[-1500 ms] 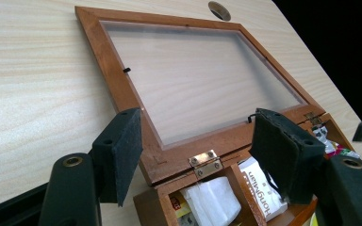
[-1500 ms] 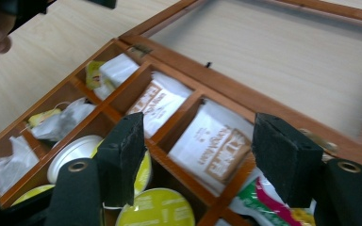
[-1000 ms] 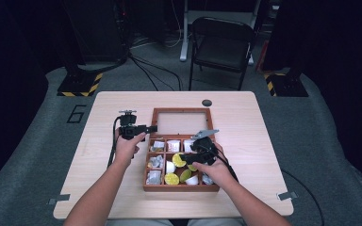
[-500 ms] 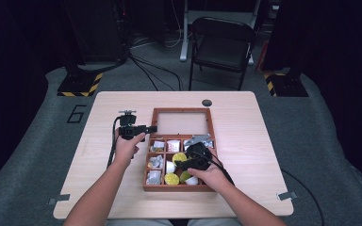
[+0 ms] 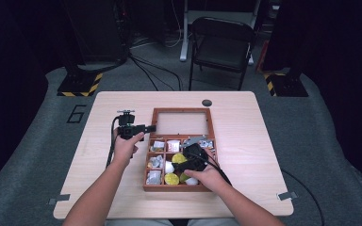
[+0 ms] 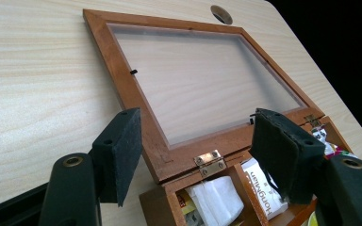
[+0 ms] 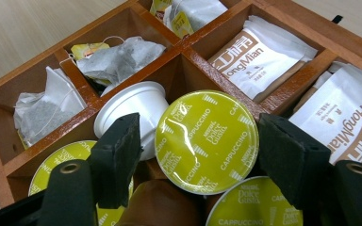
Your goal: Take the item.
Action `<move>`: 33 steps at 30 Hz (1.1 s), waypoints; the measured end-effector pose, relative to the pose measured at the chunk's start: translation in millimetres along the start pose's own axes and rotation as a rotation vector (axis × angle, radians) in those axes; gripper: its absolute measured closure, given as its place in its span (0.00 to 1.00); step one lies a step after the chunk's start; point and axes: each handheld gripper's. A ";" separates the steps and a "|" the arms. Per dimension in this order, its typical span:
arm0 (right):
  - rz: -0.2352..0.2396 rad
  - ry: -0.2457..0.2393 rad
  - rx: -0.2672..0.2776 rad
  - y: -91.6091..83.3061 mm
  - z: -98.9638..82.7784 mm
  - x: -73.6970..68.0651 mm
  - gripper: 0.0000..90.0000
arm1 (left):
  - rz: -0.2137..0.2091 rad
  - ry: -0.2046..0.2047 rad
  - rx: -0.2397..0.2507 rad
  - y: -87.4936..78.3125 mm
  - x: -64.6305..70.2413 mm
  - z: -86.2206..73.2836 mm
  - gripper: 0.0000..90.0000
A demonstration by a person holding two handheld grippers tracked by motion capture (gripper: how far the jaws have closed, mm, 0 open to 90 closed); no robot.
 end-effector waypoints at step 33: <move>-0.039 -0.120 -0.003 0.5 -3.2 -5.4 0.42 | 0.027 -0.015 0.008 -4.1 -7.2 2.5 0.38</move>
Point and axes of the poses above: each handheld gripper's, and its own axes: y roughly forward along the jaws, z roughly out of its top, x roughly to its right, and after that the axes turned 11 degrees about x, right-handed
